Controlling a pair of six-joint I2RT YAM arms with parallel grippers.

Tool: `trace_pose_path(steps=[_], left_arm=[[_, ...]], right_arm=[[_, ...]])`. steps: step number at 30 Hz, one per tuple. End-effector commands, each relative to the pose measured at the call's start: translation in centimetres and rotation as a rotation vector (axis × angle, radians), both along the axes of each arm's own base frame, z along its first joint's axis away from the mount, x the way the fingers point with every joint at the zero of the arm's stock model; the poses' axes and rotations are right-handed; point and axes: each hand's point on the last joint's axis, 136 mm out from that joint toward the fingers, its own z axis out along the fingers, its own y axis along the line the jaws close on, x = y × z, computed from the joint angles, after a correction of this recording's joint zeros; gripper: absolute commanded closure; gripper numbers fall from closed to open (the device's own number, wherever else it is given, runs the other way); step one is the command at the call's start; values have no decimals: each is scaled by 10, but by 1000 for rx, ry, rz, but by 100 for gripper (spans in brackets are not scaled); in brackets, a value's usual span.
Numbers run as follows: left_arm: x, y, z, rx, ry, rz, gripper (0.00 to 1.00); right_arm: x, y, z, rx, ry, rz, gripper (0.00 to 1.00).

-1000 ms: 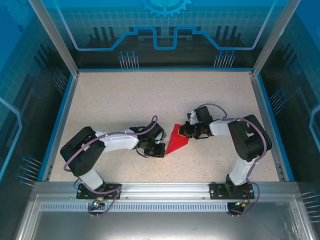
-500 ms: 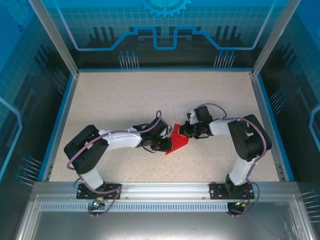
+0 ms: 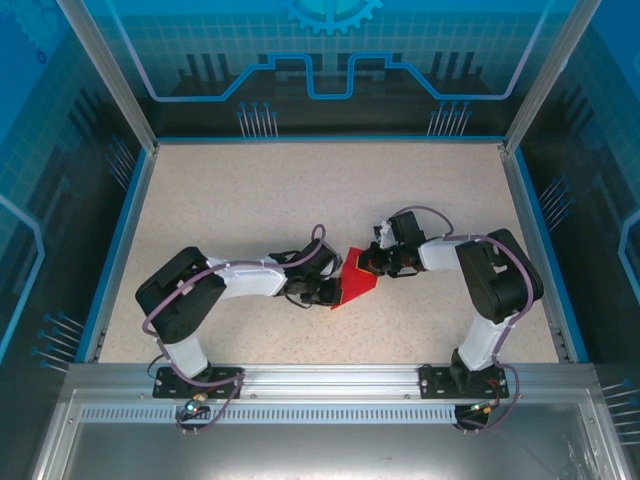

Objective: Fold a paper plane with a square sheet of paper (pick it up from the middle)
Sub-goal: Fourth fold the wing at the center of the table.

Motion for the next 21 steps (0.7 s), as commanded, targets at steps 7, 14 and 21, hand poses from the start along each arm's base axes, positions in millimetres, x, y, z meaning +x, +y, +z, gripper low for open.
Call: trace_pose_path(steps=[7,14,21], left_arm=[[-15,22,-26,86,47,34,100],[-15,22,-25,79,52,42,100],[-15,22,-23,74,52,48,100]], right_arm=[[-13,3,44,-1,-155,84,100],[-47,22,27,0,-105,141,100],[-64,46,10,13,-62,226,100]])
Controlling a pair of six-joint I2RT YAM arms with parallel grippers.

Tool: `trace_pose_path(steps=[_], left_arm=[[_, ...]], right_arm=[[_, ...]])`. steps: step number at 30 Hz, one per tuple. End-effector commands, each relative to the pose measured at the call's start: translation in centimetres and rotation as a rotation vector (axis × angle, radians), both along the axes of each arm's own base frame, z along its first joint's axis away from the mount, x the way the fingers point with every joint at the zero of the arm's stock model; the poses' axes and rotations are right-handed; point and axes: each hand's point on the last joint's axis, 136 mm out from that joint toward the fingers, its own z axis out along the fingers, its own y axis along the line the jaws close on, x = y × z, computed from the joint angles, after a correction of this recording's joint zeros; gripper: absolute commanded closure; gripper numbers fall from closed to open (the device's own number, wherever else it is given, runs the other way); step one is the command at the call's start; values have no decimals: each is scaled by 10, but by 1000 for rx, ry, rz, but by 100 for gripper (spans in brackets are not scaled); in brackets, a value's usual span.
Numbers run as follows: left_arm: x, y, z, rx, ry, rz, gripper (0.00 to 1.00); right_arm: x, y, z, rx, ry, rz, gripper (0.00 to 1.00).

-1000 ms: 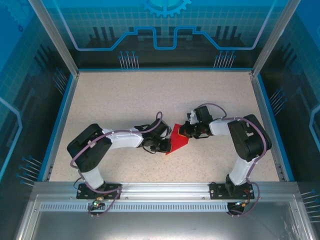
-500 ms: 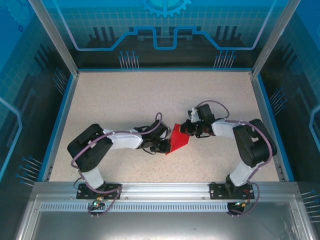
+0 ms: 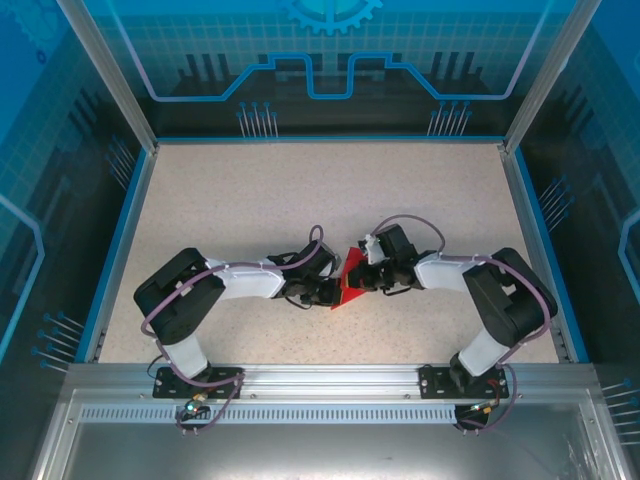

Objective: Fold a paper plane with a square sheet of paper (pick it up from the middle)
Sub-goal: Fourth fold the wing at the center of the table.

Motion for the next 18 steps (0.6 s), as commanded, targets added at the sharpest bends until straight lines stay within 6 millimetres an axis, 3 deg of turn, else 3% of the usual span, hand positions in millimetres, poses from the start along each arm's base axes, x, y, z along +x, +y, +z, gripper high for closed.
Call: trace_pose_path(steps=[1,7,14,18], left_arm=[[-15,21,-22,92,57,25,100],[-12,17,-14,69,42,23,100],[0,6,23,-37,-44,43,98],[0,5,15,-30,-32,45,98]], right_arm=[[-6,10,-7,11,23,31,100],[-5,10,-23,-23,60,21,100],[-7,0,-30,-57,71,-6,100],[-6,1,-30,-52,72,-4,100]])
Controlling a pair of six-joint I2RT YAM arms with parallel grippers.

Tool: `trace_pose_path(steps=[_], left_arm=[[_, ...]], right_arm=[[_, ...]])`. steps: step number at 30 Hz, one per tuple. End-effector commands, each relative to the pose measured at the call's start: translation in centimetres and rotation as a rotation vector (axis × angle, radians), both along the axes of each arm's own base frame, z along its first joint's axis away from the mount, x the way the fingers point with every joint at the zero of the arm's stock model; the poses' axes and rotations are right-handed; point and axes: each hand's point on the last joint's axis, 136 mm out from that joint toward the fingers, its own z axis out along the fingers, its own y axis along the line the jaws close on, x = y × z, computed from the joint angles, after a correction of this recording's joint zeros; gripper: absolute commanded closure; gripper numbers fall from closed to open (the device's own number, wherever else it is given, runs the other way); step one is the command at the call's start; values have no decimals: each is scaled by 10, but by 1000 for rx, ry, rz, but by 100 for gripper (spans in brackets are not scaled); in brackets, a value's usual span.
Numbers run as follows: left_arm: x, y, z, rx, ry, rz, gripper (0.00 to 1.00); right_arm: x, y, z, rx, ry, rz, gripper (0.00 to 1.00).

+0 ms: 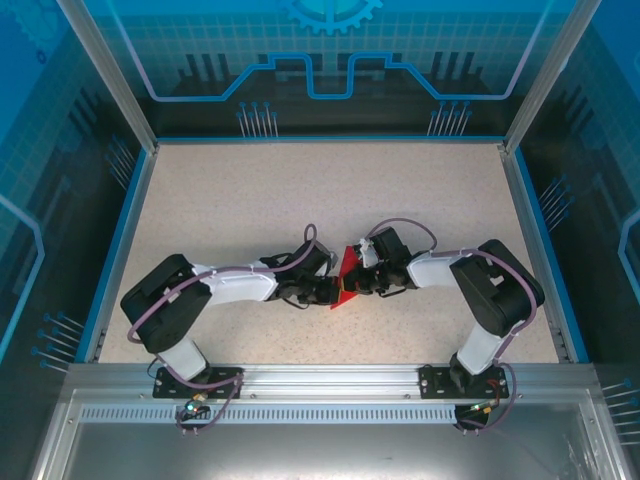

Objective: Fold a paper plane with a square sheet of paper (pick it up from the middle)
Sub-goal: Fourth fold the wing at the center of the table.

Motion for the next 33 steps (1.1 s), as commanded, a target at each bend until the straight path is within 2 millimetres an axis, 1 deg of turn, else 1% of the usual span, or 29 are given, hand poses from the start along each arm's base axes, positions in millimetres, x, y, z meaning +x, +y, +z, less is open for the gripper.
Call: trace_pose_path(steps=[1,3,8,12,15,17,19,22,23,25,29,33], left_arm=[[-1,1,-8,12,15,15,98],[-4,2,-16,23,35,17,98],[-8,13,-32,87,64,30,100],[-13,18,-39,105,86,35,100],[-15,20,-42,108,93,39,100],[-15,20,-43,110,95,38,100],[-15,21,-43,114,99,44,100],[-16,23,-45,124,108,57,100],[-17,24,-45,126,111,60,100],[-18,27,-46,136,118,66,100],[-26,35,-51,164,148,75,100],[-34,43,-57,187,173,83,100]], right_arm=[[-4,-6,-15,-50,29,-15,100],[-3,-5,-14,-49,28,-15,100],[-2,-4,-12,-42,24,-11,100],[-2,1,2,-4,-5,5,100],[-6,8,12,2,-25,40,100],[-10,13,10,-7,-18,67,100],[-15,18,4,-19,-2,88,100],[-16,15,-7,-35,26,79,100],[-14,12,-10,-46,28,67,100],[-6,0,-16,-80,35,24,100],[24,-34,-28,-125,46,-96,100],[55,-61,-26,-160,7,-187,100]])
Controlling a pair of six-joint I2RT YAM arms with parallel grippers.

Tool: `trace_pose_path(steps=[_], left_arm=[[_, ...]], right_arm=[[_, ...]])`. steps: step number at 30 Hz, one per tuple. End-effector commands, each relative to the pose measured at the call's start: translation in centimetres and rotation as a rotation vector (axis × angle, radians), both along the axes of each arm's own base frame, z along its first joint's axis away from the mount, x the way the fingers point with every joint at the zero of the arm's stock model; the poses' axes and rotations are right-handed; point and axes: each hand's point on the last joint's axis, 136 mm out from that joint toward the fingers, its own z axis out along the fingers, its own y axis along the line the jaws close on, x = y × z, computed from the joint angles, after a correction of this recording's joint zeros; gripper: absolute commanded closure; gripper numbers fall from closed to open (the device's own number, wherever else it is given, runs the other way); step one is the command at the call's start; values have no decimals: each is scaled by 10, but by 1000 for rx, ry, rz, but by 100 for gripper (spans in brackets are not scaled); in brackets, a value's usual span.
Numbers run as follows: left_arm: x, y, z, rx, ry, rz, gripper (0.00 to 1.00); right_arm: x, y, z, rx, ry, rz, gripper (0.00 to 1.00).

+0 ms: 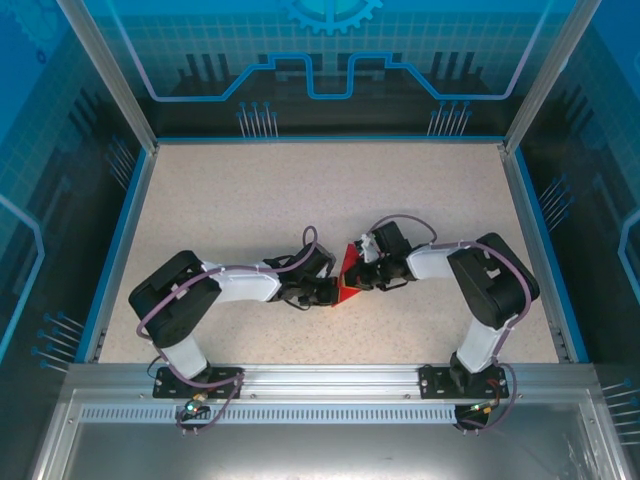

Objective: Fold a paper plane with a square sheet of paper (pick it up from the middle)
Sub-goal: Fourth fold the wing at the center of the table.

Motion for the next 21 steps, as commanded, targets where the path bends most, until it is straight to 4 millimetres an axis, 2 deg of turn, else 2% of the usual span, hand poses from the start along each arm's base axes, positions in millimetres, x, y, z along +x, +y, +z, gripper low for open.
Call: trace_pose_path(steps=[1,4,7,14,19,21], left_arm=[[-37,41,-39,167,149,24,100],[-43,42,-46,170,172,8,100],[-46,45,-51,192,188,5,100],[-47,49,-49,204,179,-1,100],[-45,47,-47,195,174,-1,100],[-44,46,-46,192,172,-4,100]], right_arm=[[41,-53,-24,-178,-46,-159,100],[57,-67,-24,-207,-61,-194,100],[64,-75,-25,-207,-61,-224,100],[91,-96,-15,-214,-88,-308,100],[101,-114,-13,-225,-91,-373,100],[116,-116,2,-202,-126,-392,100]])
